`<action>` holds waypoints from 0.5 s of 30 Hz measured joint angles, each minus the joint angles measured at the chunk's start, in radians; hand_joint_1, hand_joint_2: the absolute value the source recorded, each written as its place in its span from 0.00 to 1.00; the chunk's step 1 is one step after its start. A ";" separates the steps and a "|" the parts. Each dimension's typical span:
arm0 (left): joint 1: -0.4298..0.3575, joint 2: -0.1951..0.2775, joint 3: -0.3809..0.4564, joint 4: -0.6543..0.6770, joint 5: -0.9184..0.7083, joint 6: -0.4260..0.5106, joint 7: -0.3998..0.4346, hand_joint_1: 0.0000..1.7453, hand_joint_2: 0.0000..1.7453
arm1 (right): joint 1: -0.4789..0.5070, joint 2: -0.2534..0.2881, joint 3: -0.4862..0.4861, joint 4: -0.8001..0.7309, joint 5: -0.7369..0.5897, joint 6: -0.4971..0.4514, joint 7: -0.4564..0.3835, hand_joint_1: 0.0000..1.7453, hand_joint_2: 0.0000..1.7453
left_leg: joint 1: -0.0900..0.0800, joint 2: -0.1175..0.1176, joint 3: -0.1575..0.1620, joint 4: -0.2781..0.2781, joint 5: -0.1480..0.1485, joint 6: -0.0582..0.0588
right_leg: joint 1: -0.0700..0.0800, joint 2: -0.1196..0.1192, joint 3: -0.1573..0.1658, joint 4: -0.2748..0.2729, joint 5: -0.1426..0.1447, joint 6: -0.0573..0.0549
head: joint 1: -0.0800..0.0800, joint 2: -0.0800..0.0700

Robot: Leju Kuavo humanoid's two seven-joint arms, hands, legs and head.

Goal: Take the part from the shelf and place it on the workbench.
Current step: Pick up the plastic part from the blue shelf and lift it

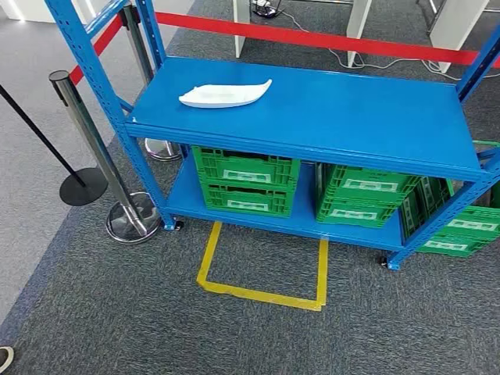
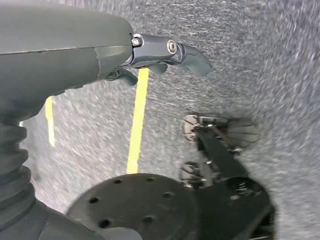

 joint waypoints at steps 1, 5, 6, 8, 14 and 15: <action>-0.002 -0.001 0.000 0.001 0.014 0.009 -0.003 0.00 1.00 | -0.002 0.000 0.004 0.002 -0.009 -0.004 0.001 0.00 1.00 | 0.000 0.000 0.000 0.000 0.000 0.000 | 0.000 0.000 0.000 0.000 0.000 0.000 | 0.000 0.000; -0.018 -0.010 0.000 0.011 0.102 0.064 -0.021 0.00 1.00 | -0.017 0.003 0.032 0.019 -0.073 -0.034 0.008 0.00 1.00 | 0.000 0.000 0.000 0.000 0.000 0.000 | 0.000 0.000 0.000 0.000 0.000 0.000 | 0.000 0.000; -0.022 -0.013 0.000 0.015 0.124 0.077 -0.026 0.00 1.00 | -0.021 0.003 0.039 0.023 -0.090 -0.043 0.008 0.00 1.00 | 0.000 0.000 0.000 0.000 0.000 0.000 | 0.000 0.000 0.000 0.000 0.000 0.000 | 0.000 0.000; -0.029 -0.019 -0.001 0.022 0.171 0.103 -0.040 0.00 1.00 | -0.030 0.006 0.057 0.033 -0.127 -0.061 0.007 0.00 1.00 | 0.000 0.000 0.000 0.000 0.000 0.000 | 0.000 0.000 0.000 0.000 0.000 0.000 | 0.000 0.000; -0.057 -0.039 -0.007 0.049 0.320 0.180 -0.099 0.00 1.00 | -0.062 0.012 0.112 0.064 -0.247 -0.111 -0.021 0.00 1.00 | 0.000 0.000 0.001 0.000 0.000 0.000 | 0.000 0.000 0.001 0.000 0.000 0.000 | 0.000 0.000; -0.061 -0.041 -0.008 0.052 0.338 0.189 -0.107 0.00 1.00 | -0.065 0.012 0.118 0.067 -0.261 -0.117 -0.025 0.00 1.00 | 0.000 0.000 0.001 0.000 0.000 0.000 | 0.000 0.000 0.001 0.000 0.000 0.000 | 0.000 0.000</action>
